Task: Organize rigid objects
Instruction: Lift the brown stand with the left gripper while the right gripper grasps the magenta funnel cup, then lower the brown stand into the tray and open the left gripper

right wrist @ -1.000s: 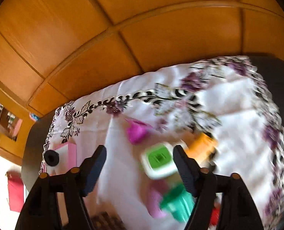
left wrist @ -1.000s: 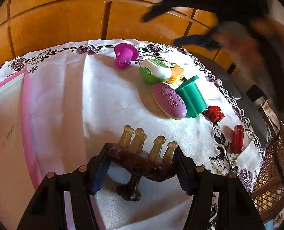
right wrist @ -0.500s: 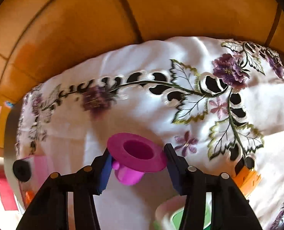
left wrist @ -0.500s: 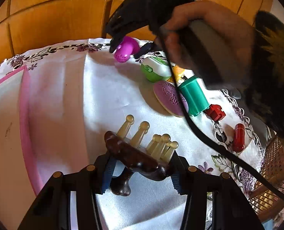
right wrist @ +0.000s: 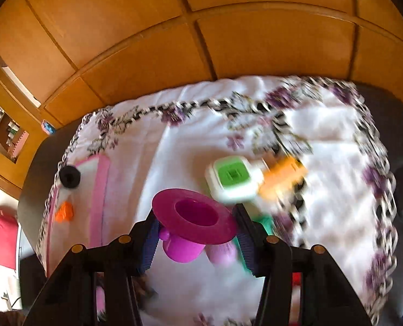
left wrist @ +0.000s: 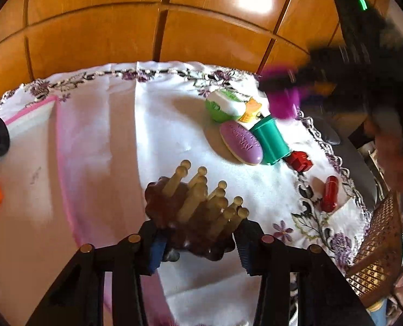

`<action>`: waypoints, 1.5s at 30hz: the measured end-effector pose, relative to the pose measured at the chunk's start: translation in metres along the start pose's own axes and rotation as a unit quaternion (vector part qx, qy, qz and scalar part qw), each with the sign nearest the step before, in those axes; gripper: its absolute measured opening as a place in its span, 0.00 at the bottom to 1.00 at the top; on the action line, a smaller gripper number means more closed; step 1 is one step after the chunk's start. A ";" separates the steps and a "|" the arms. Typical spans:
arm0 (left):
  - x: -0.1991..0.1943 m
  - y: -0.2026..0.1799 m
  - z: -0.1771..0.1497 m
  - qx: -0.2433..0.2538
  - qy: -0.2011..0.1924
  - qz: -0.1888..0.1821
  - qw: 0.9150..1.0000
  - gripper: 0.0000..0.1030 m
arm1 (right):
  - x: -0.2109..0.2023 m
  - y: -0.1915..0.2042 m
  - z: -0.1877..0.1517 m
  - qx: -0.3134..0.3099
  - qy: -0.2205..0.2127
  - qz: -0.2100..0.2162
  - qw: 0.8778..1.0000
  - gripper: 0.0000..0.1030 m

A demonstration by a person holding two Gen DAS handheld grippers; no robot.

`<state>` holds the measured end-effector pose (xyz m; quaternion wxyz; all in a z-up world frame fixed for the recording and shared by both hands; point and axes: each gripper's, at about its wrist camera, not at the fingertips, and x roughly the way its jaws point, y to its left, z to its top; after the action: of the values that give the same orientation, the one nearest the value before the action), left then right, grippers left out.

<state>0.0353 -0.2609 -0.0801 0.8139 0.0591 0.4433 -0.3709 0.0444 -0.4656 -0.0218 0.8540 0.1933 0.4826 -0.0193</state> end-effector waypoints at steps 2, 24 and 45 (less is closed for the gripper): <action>-0.008 -0.003 0.001 0.007 -0.007 -0.002 1.000 0.43 | -0.003 -0.011 -0.018 0.009 0.010 0.002 1.000 0.51; -0.100 0.034 0.005 -0.049 -0.075 0.011 0.996 0.43 | 0.044 0.004 -0.071 -0.062 0.083 -0.057 0.993 0.51; -0.042 0.194 0.055 -0.172 -0.035 0.101 0.979 0.44 | 0.047 0.003 -0.070 -0.058 0.085 -0.057 0.993 0.51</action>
<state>0.1860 -0.1213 -0.0602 0.8604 -0.0502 0.4632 -0.2064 0.0130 -0.4314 -0.0925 0.8174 0.1165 0.5637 -0.0230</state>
